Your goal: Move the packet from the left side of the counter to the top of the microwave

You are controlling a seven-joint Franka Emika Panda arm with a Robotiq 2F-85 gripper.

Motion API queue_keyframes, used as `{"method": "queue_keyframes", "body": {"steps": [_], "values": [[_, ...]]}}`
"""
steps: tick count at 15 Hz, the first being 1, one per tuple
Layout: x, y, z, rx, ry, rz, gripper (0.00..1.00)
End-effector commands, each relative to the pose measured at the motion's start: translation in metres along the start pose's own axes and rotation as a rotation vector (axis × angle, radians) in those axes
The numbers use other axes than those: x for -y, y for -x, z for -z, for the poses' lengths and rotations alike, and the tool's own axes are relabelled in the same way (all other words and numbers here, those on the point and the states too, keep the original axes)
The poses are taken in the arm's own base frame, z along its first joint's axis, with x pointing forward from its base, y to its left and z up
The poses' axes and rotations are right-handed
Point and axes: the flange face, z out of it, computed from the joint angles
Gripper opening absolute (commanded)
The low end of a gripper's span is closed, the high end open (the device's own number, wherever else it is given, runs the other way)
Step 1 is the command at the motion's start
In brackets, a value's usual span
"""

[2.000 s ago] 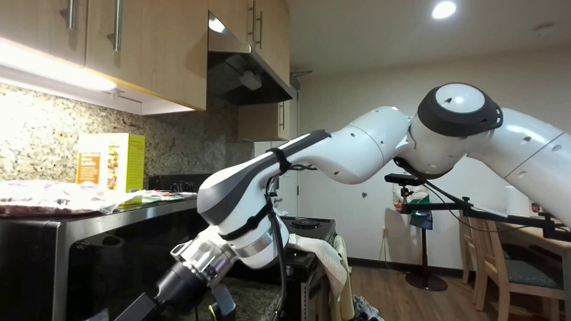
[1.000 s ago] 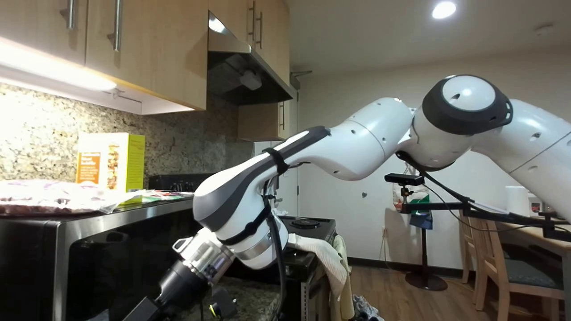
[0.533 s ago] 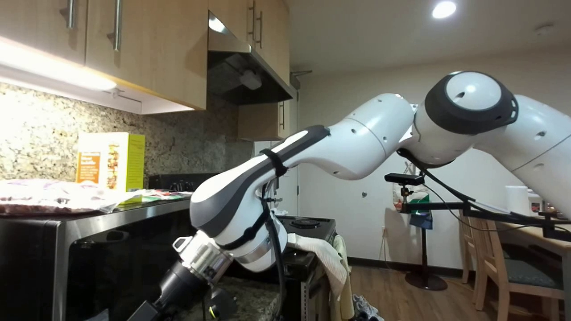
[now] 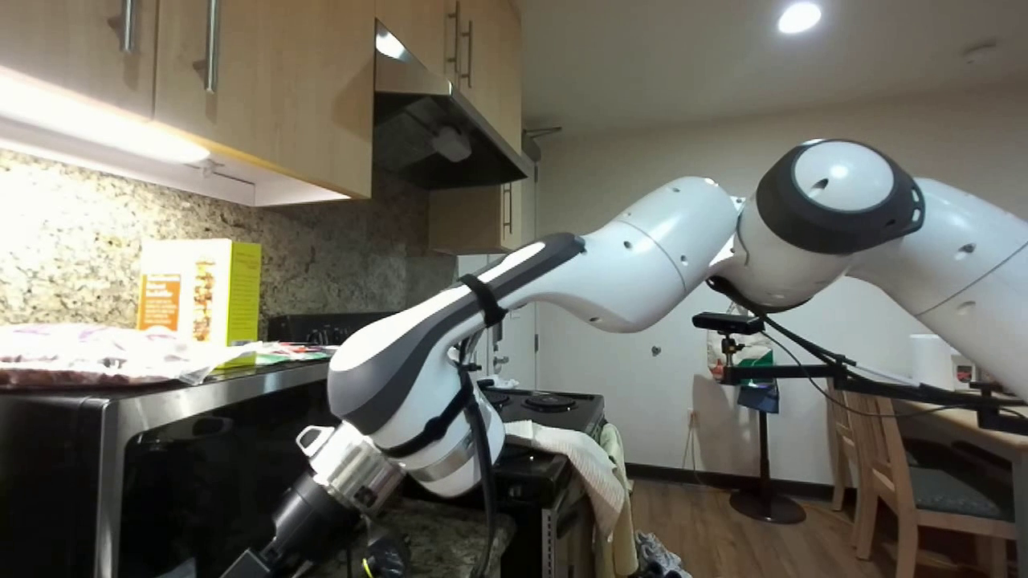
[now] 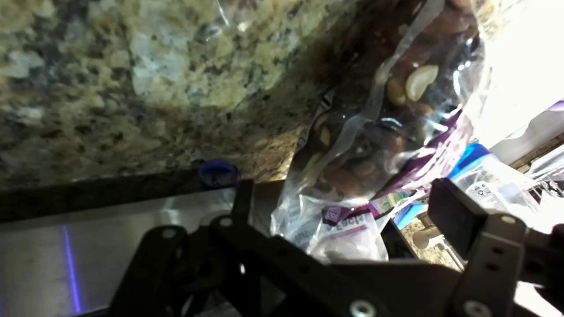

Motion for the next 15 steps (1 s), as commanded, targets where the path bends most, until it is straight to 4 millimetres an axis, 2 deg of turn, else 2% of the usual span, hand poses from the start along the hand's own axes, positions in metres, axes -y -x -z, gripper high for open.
{"method": "queue_keyframes", "body": {"steps": [1,4,5,6,8,15], "values": [[-0.004,-0.013,-0.011,-0.041,-0.052,0.071,1.00],[-0.009,-0.020,-0.019,-0.058,-0.083,0.100,1.00],[-0.011,-0.019,-0.023,-0.047,-0.077,0.108,0.75],[-0.011,-0.019,-0.023,-0.052,-0.057,0.083,0.74],[-0.010,-0.021,-0.022,-0.034,-0.080,0.091,0.62],[-0.007,-0.027,-0.011,-0.004,-0.121,0.058,0.15]]}}
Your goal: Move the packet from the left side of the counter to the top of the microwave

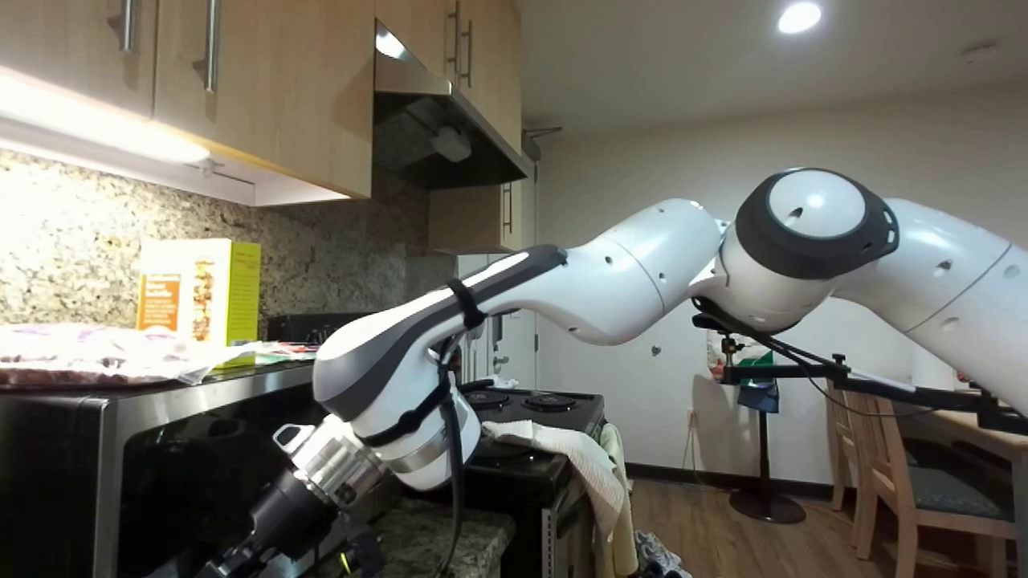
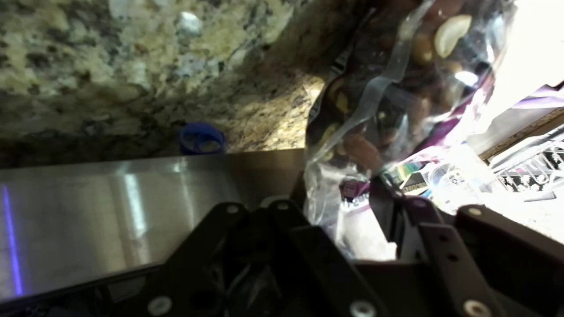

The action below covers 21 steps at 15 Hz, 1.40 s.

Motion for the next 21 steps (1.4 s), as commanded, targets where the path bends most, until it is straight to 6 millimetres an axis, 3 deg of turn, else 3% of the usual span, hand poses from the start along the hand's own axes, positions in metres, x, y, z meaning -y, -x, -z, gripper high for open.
{"method": "queue_keyframes", "body": {"steps": [1,5,10,11,14,17,18,21], "values": [[0.007,-0.006,0.001,0.019,-0.026,-0.006,0.10],[0.015,-0.008,0.015,0.060,-0.073,-0.009,0.04],[0.032,-0.029,0.064,0.099,-0.109,0.039,0.09],[0.018,-0.023,0.034,0.078,-0.092,0.040,0.09],[0.025,-0.033,0.055,0.091,-0.099,0.061,0.09],[0.026,-0.032,0.056,0.117,-0.097,0.064,0.07],[0.024,-0.033,0.062,0.148,-0.059,0.064,0.08],[0.015,-0.045,0.104,0.230,0.102,0.042,0.08]]}}
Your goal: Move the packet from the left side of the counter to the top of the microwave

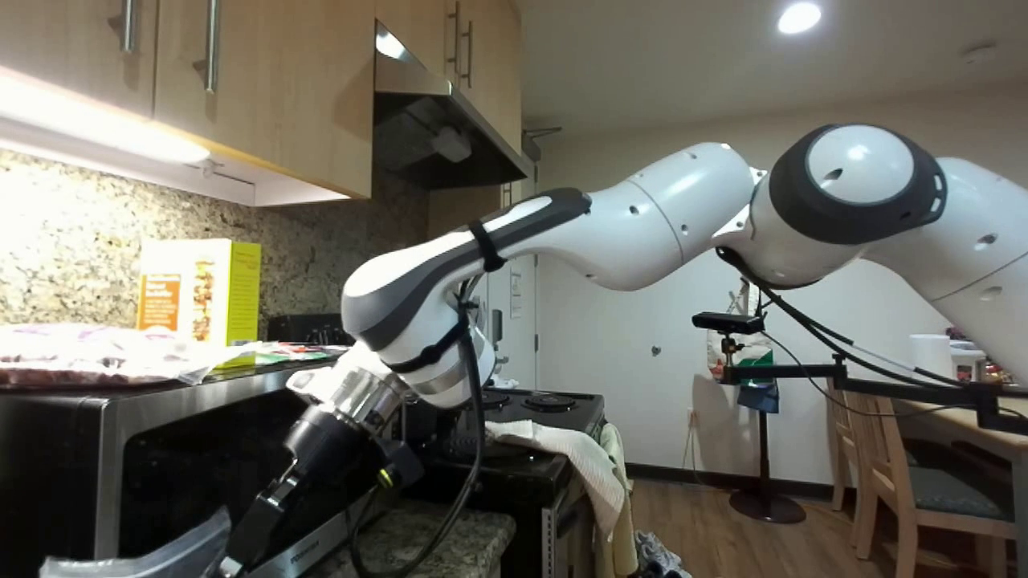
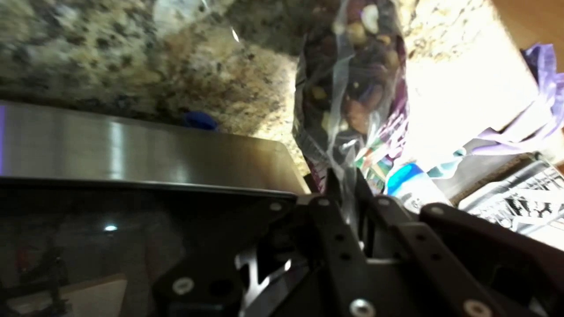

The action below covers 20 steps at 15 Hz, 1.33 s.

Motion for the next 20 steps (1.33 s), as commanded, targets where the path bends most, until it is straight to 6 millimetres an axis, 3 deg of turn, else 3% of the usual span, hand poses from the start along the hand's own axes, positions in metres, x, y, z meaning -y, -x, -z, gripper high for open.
{"method": "queue_keyframes", "body": {"steps": [1,4,6,15,20], "values": [[0.002,-0.017,0.059,0.070,0.157,-0.025,0.08],[0.000,-0.037,0.103,0.055,0.287,-0.017,0.08],[-0.001,-0.044,0.120,0.068,0.339,-0.005,0.08],[-0.007,-0.042,0.116,0.104,0.351,0.026,0.08],[0.012,-0.090,0.187,0.020,0.497,0.094,0.08]]}}
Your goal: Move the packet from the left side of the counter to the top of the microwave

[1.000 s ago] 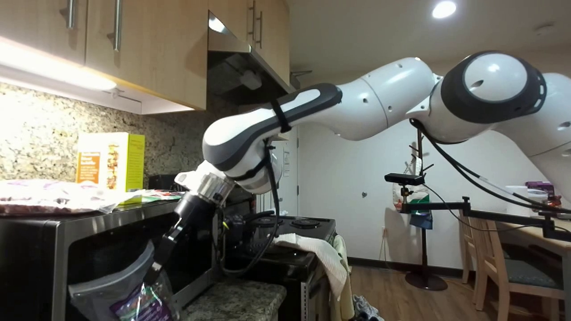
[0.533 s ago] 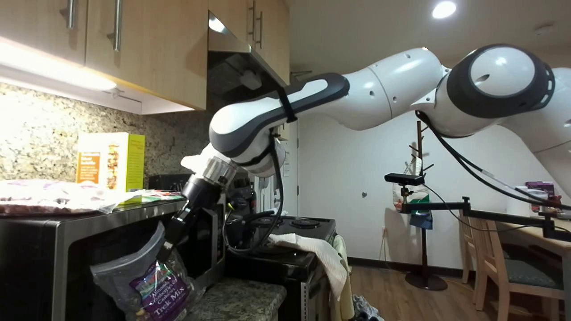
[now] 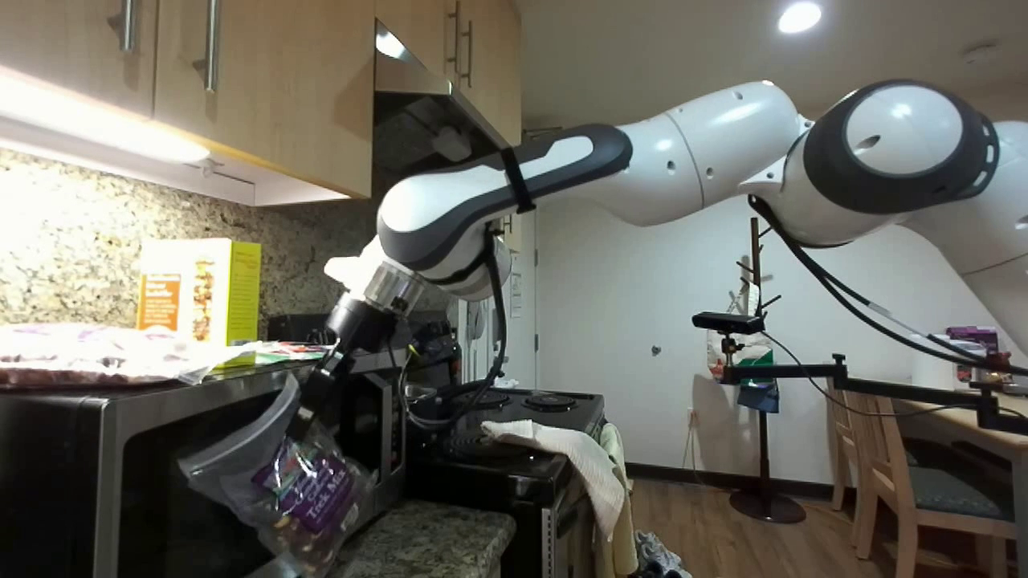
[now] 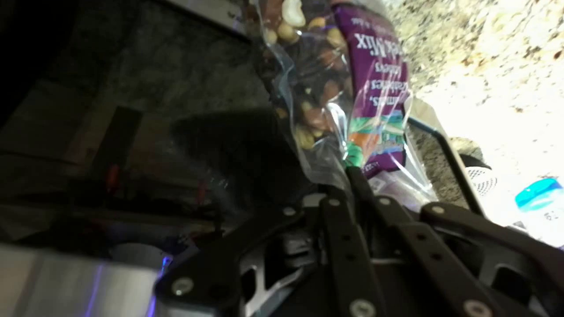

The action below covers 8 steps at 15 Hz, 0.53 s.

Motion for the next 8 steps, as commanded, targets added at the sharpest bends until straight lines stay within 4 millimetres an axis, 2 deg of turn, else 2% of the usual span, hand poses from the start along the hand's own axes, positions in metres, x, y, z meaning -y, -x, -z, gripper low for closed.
{"method": "queue_keyframes", "body": {"steps": [1,5,8], "values": [[-0.006,-0.036,0.070,-0.069,0.112,0.016,0.08],[-0.004,-0.047,0.105,-0.052,0.162,0.068,0.08],[-0.004,-0.059,0.134,-0.126,0.200,0.087,0.08]]}}
